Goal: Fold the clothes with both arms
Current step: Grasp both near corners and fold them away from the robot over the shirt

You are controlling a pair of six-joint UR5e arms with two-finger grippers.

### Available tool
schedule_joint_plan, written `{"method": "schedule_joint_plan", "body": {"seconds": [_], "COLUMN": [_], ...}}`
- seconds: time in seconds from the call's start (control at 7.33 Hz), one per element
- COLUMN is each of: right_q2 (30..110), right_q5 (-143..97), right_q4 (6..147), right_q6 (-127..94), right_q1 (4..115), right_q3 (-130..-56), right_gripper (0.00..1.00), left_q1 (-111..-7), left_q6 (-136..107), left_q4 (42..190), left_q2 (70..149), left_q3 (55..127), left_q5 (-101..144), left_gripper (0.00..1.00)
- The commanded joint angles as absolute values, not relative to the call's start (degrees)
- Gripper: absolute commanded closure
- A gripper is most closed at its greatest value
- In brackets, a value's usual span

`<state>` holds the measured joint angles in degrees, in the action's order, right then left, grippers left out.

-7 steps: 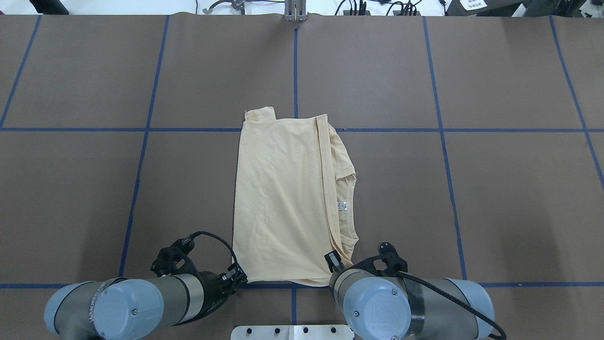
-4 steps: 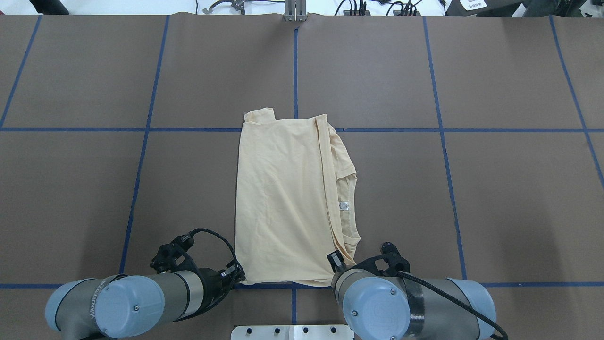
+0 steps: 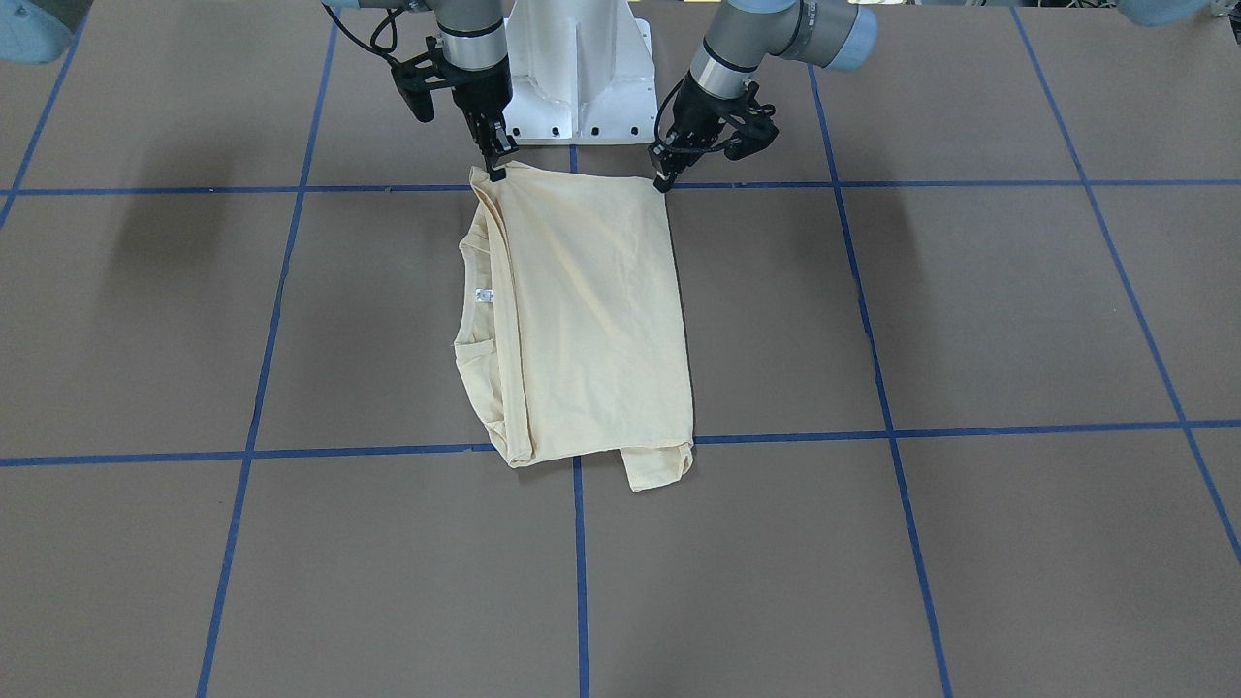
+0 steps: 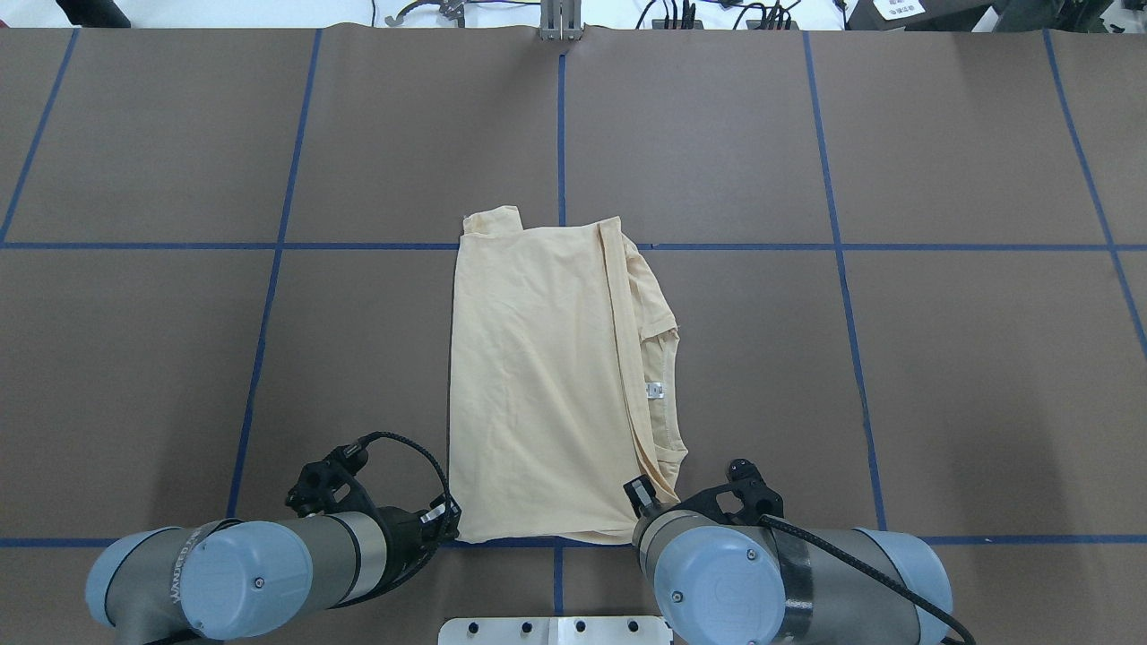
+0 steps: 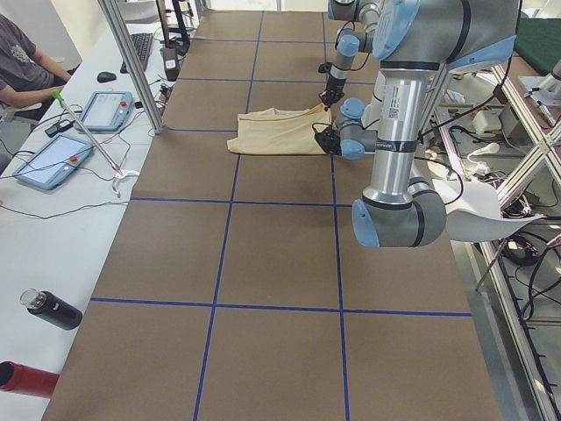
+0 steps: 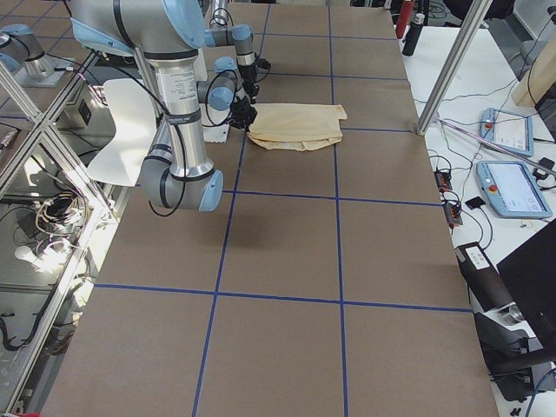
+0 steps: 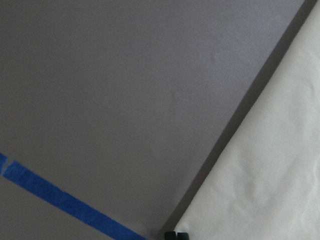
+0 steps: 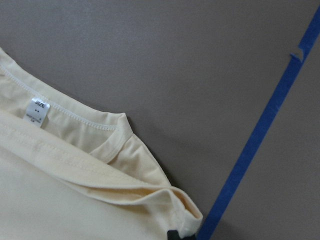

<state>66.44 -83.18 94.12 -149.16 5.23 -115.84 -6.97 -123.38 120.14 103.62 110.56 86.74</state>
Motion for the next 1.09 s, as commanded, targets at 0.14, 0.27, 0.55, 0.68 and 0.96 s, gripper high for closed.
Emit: {"method": "schedule_joint_plan", "body": {"seconds": [0.14, 0.27, 0.55, 0.68, 0.96], "right_q2": [66.53, 67.23, 70.74, 68.58, 58.95], "right_q5": [-83.14, -83.14, -83.67, -86.37, -96.46], "right_q4": [94.13, 94.22, 96.13, 97.02, 96.68], "right_q6": [-149.24, -149.24, -149.41, -149.15, -142.78], "right_q1": [5.45, 5.71, 7.63, 11.91, 24.47], "right_q3": [-116.1, -117.76, -128.37, -128.06, -115.05], "right_gripper": [1.0, 1.0, 1.0, 1.0, 1.0], "left_q1": [-7.29, -7.73, -14.27, -19.98, -27.48], "left_q6": [-123.22, -123.05, -120.95, -115.98, -110.41], "left_q4": [119.97, 119.8, 117.61, 117.51, 118.12], "left_q2": [103.1, 102.66, 102.91, 103.27, 106.67], "left_q3": [116.77, 120.37, 124.79, 124.54, 116.95], "left_q5": [87.36, 87.45, 93.11, 97.17, 99.66], "left_gripper": [1.0, 1.0, 1.0, 1.0, 1.0]}}
